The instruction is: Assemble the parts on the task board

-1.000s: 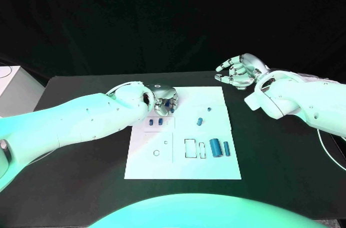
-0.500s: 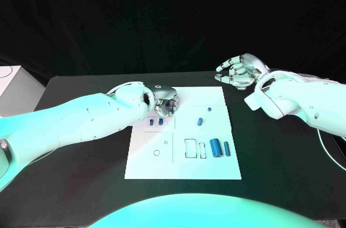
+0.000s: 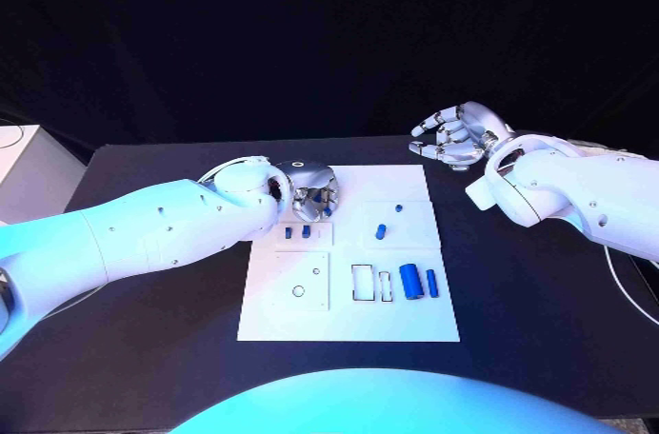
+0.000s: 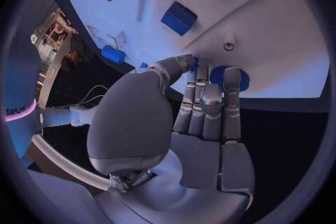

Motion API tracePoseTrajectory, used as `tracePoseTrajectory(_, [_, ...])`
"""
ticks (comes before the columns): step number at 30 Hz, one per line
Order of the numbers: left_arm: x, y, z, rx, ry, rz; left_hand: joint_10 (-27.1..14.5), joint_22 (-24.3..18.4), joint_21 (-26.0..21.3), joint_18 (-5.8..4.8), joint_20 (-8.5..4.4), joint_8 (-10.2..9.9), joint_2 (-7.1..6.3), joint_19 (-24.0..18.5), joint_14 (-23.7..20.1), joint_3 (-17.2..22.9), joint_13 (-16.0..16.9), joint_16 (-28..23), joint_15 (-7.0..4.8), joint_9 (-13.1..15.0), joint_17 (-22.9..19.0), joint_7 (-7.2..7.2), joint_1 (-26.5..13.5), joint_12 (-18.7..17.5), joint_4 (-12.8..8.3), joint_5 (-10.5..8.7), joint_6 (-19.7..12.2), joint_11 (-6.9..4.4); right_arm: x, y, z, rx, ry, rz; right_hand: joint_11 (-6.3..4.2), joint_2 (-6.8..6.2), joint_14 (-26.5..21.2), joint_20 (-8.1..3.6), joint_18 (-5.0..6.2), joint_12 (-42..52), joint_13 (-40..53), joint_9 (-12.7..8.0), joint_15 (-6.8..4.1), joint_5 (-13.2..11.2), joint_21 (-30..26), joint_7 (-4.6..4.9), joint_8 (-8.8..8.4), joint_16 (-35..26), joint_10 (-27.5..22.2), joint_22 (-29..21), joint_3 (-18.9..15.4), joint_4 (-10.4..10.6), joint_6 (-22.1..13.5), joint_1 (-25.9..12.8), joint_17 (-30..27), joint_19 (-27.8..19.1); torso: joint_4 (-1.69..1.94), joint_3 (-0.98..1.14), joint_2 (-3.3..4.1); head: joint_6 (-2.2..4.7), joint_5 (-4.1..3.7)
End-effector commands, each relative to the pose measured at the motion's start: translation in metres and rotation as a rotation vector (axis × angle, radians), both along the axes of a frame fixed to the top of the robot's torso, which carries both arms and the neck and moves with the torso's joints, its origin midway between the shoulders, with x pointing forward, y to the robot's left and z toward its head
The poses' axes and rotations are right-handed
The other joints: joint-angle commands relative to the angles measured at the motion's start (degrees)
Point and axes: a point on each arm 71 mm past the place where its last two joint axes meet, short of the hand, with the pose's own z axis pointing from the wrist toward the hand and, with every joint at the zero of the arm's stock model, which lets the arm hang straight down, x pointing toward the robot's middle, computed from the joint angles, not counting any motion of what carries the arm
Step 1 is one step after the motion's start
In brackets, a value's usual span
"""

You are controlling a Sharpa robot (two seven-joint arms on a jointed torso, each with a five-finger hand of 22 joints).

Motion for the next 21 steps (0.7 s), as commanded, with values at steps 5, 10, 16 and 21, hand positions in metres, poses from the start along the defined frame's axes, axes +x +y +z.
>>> tracePoseTrajectory(5, [-0.003, 0.008, 0.017, -0.127, -0.014, 0.007, 0.9, 1.1, 1.0, -0.08, -0.04, -0.4, 0.47, 1.5, 1.1, 0.2, -0.2, 0.7, 0.2, 0.1, 0.9, 0.08, -0.2, -1.1, -0.4, -0.1, 0.6, 0.0, 0.0, 0.001, 0.0, 0.0, -0.003, 0.015, -0.12, -0.04, 2.3, -0.02, 0.79, 0.1, 0.0, -0.1, 0.17, 0.4, 0.0, 0.05, 0.37, -0.2, 0.2, 0.1, 0.5, 0.0, -0.3, -0.2, 2.5, -0.4, 0.15, -0.02, -0.13, 0.1, -0.1])
tracePoseTrajectory(10, [-0.006, 0.019, 0.023, -0.135, 0.031, 0.005, 1.3, 0.6, 0.6, 0.0, 0.06, -0.9, -0.06, 0.9, 0.8, -0.4, -0.4, 0.6, 0.35, 0.2, 0.1, 0.11, -1.3, -2.5, -0.2, -0.14, 0.7, 0.12, 0.0, 0.0, 0.0, -0.001, -0.002, 0.014, -0.12, -0.04, 2.3, -0.02, 0.79, 0.1, 0.0, -0.1, 0.17, 0.4, 0.0, 0.05, 0.37, -0.2, 0.2, 0.1, 0.5, 0.0, -0.3, -0.2, 2.5, -0.4, 0.25, 0.0, -0.21, 0.23, 0.01])
tracePoseTrajectory(16, [-0.008, 0.035, 0.026, -0.123, 0.066, 0.023, 2.0, 0.9, 0.7, -0.07, 0.13, -1.0, 0.04, 1.1, 0.9, -0.5, -0.5, 0.7, 0.32, 0.3, 0.3, 0.04, -1.4, -3.3, -0.1, -0.17, 1.0, 0.05, 0.0, -0.001, 0.0, -0.002, 0.0, 0.011, -0.12, -0.04, 2.3, -0.02, 0.79, 0.1, 0.0, -0.1, 0.17, 0.4, 0.0, 0.05, 0.37, -0.2, 0.2, 0.1, 0.5, 0.0, -0.3, -0.2, 2.5, -0.4, 0.35, 0.05, -0.22, 0.18, 0.03])
tracePoseTrajectory(21, [-0.007, 0.048, 0.025, -0.108, 0.074, 0.05, 2.1, 0.9, 0.7, -0.08, 0.12, -1.1, 0.05, 1.2, 1.0, -0.5, -0.5, 0.7, 0.3, 0.4, 0.3, 0.03, -1.4, -3.4, -0.2, -0.17, 1.1, 0.03, -0.001, -0.002, 0.0, -0.003, 0.0, 0.008, -0.12, -0.04, 2.3, -0.02, 0.79, 0.1, 0.0, -0.1, 0.17, 0.4, 0.0, 0.05, 0.37, -0.2, 0.2, 0.1, 0.5, 0.0, -0.3, -0.2, 2.5, -0.4, 0.37, 0.0, -0.17, 0.2, 0.18])
